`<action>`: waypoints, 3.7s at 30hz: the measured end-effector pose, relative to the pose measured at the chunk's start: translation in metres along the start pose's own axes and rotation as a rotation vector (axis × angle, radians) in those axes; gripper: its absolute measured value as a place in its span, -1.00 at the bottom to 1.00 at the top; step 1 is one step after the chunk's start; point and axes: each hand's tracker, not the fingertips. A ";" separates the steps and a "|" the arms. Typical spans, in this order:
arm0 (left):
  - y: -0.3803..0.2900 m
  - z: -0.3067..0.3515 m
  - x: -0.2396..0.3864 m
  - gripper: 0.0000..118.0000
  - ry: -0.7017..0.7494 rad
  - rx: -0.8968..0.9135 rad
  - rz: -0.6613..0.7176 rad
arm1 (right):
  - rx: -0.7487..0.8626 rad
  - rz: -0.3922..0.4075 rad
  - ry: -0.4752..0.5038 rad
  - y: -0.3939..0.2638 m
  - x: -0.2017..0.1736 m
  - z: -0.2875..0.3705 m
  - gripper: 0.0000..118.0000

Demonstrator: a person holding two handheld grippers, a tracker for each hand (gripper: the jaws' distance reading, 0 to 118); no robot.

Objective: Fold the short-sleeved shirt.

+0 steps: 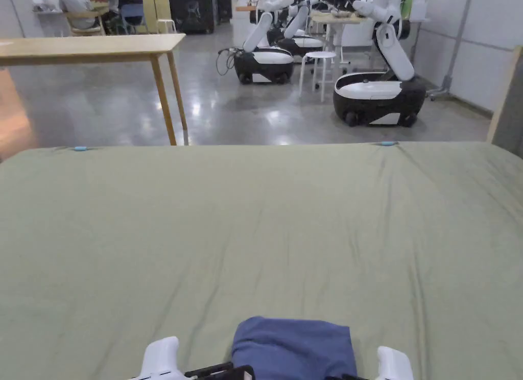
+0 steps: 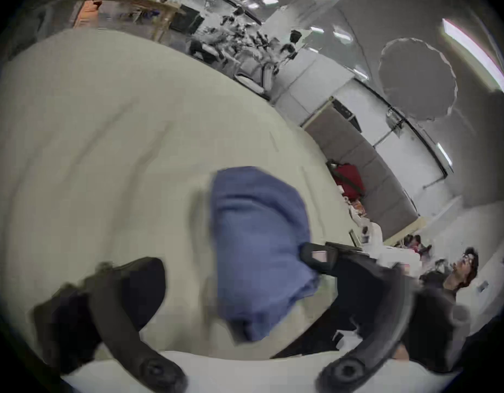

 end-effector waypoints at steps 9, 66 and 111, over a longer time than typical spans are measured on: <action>-0.008 -0.094 -0.019 0.80 -0.348 -0.059 0.371 | 0.009 0.004 0.005 0.008 -0.007 0.007 -0.97; 0.165 0.067 0.139 -0.91 0.587 0.564 -0.544 | 0.604 0.459 -0.365 0.162 -0.145 0.110 -0.97; 0.153 0.069 0.183 1.00 0.550 0.684 -0.551 | 0.667 0.635 -0.437 0.167 -0.175 0.109 1.00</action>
